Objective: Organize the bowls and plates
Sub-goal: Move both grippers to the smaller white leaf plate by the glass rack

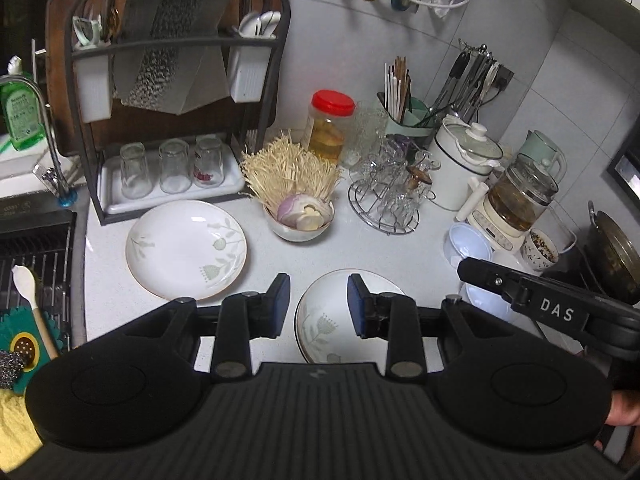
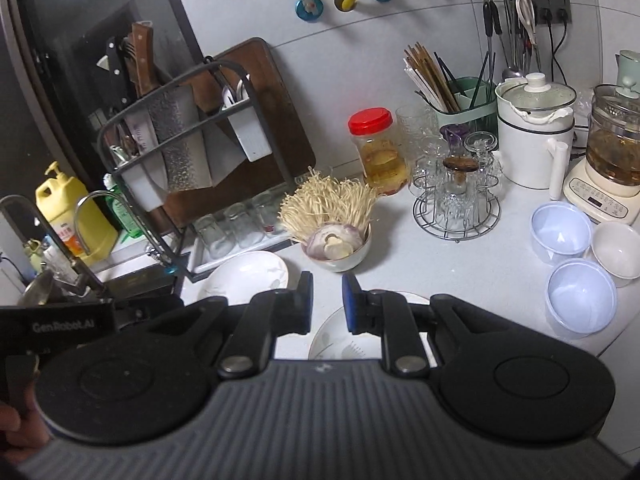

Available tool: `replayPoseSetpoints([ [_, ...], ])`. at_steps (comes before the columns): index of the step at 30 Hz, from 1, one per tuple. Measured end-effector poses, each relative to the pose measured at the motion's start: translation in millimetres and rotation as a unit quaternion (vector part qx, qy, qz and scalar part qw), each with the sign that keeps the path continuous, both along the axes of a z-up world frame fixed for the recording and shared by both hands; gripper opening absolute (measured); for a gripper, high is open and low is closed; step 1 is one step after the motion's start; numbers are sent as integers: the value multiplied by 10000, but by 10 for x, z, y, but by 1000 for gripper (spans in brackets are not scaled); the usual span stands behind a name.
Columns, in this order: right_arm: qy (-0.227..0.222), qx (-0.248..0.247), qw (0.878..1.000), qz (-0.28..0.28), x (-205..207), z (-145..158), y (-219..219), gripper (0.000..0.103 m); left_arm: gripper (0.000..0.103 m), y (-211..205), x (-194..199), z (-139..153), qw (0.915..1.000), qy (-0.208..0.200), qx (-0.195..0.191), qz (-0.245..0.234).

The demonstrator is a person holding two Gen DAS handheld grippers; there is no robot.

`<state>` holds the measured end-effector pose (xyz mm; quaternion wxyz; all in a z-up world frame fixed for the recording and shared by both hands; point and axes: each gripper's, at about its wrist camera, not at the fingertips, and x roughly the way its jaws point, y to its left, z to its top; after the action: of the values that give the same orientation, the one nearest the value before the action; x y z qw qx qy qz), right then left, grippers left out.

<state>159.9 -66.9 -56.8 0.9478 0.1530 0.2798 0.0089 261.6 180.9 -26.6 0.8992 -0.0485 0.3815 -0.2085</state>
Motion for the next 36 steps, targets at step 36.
replayPoseSetpoints([
  [36,239,-150,9784,2049,-904,-180,-432,29,47,-588,-1686,-220,9803,349,44,1942],
])
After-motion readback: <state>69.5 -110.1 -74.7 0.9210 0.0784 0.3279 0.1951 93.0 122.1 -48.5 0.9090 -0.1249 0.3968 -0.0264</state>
